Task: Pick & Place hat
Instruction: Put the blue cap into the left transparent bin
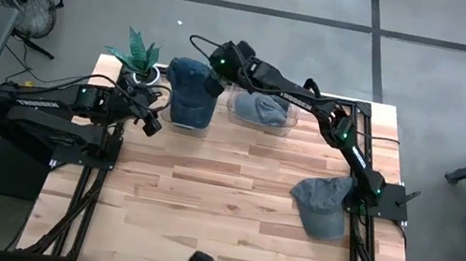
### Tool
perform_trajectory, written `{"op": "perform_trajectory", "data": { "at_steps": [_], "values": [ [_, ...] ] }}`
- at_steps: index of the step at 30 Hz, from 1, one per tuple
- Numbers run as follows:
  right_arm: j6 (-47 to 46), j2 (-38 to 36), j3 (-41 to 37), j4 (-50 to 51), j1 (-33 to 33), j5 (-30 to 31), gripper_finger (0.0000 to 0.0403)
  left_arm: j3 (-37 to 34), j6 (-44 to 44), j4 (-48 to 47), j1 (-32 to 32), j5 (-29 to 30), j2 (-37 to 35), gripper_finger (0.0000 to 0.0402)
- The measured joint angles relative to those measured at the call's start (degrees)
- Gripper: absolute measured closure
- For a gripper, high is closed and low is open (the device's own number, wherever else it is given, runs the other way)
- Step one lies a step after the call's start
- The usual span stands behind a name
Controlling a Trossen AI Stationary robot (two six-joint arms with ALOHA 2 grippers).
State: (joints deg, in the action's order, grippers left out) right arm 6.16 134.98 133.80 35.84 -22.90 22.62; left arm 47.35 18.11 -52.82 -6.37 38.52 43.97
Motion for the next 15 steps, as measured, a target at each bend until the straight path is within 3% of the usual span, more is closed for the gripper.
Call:
{"op": "perform_trajectory", "data": {
  "at_steps": [7, 15],
  "values": [
    [5.89, -0.20, 0.01, -15.79, -0.34, -25.01, 0.0402, 0.02, 0.22, -3.34, 0.00, 2.53, -0.60, 0.0184],
    [2.81, 2.12, -0.04, -24.87, -2.96, -32.53, 0.0403, 0.04, 0.37, -3.76, 0.00, 2.13, -3.53, 0.0184]
  ]
}}
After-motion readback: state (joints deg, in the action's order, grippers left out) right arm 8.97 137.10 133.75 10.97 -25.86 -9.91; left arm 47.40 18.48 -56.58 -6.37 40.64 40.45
